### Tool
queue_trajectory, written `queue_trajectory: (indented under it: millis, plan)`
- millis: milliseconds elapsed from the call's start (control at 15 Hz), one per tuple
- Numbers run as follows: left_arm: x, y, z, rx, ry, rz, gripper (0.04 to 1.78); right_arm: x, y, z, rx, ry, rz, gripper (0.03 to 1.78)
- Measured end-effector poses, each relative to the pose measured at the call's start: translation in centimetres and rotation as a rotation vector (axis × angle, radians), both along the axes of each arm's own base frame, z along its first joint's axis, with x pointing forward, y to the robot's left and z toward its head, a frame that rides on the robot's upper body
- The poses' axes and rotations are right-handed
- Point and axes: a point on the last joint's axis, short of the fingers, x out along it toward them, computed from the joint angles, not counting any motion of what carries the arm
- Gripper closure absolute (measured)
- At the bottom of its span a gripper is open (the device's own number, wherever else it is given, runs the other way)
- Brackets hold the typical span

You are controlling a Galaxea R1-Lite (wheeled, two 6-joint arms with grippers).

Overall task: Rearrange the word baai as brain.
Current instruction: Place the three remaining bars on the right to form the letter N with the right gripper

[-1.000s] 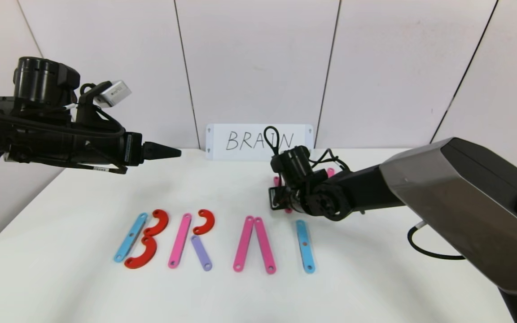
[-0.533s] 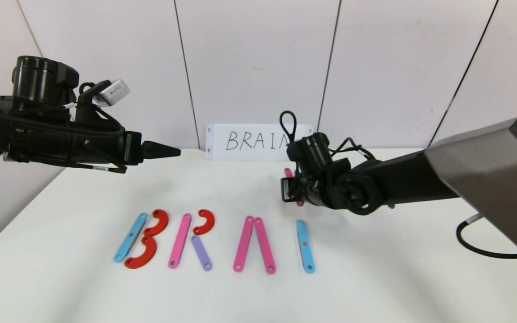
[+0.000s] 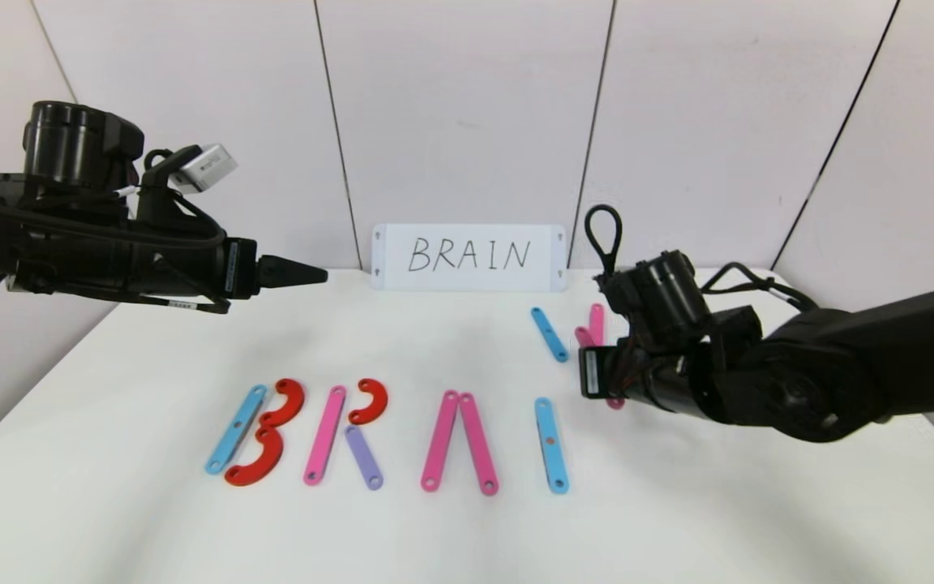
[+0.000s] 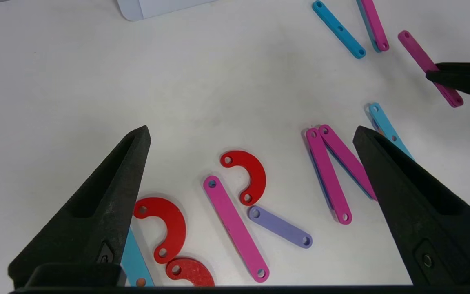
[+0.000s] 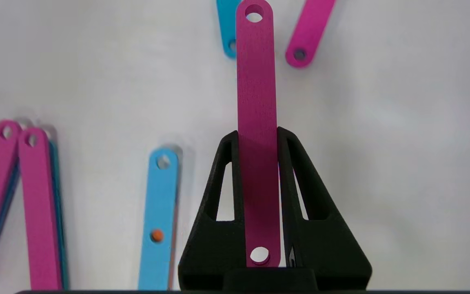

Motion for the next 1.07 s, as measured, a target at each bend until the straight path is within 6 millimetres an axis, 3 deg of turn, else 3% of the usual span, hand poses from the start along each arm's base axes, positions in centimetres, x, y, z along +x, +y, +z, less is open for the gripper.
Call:
queue_trajectory:
  millis: [400, 1067]
  plan:
    - [-0.1, -0.4, -0.1, 0.001, 0.005, -0.012, 0.08, -2.9, -1.4, -2.9, 0.046, 0.005, -0.027, 1.54]
    - [-0.1, -0.4, -0.1, 0.000, 0.004, -0.013, 0.08, -3.5, -1.1, -4.3, 0.043, 0.044, -0.086, 1.54]
